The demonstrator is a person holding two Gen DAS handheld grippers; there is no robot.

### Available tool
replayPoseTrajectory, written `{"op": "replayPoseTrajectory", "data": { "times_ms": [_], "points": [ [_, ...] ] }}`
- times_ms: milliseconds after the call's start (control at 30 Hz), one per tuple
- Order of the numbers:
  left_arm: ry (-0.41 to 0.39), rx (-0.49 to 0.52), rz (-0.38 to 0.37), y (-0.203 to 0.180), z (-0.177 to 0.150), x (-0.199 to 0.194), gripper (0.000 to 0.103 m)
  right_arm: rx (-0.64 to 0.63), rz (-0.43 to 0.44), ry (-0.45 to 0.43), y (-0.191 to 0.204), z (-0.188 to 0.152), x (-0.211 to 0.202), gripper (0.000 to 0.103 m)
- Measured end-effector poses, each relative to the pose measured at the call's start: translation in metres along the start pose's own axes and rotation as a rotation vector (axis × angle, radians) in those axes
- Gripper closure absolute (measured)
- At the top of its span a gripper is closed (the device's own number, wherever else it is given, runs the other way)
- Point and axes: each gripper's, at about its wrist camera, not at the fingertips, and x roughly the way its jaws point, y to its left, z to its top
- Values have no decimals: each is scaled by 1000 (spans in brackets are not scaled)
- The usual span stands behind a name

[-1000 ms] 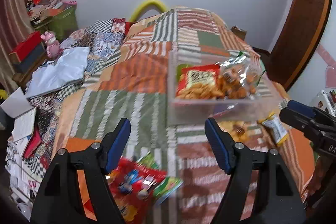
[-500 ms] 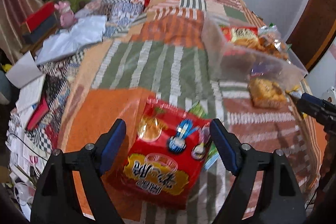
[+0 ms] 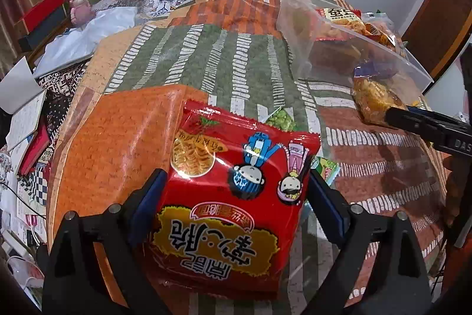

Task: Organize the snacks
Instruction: 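Grasp the red cartoon snack bag with the left tool while the right tool grasps the puffed-snack tray, then lower the cartoon snack bag and puffed-snack tray into the clear box and release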

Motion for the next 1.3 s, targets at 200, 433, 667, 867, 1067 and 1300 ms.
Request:
{"op": "replayPoseTrajectory", "data": {
  "times_ms": [200,433,667,867,1067,1300],
  "points": [
    [-47,-6,5,0,0,-2,23,13,-12,6,10,8,12,16],
    [-64,-13,9,2,0,-7,31,61,-1,26,4,13,22,16],
    [-107,-10,5,-1,3,-23,33,56,0,5,-1,7,12,22],
    [-159,5,2,-12,13,-43,34,20,9,-33,3,-1,-7,22],
    [-222,26,-19,-32,33,-60,34,13,30,-89,3,-1,-32,22],
    [-260,37,-74,-59,69,-65,33,17,22,-175,-8,10,-65,22]
  ]
}}
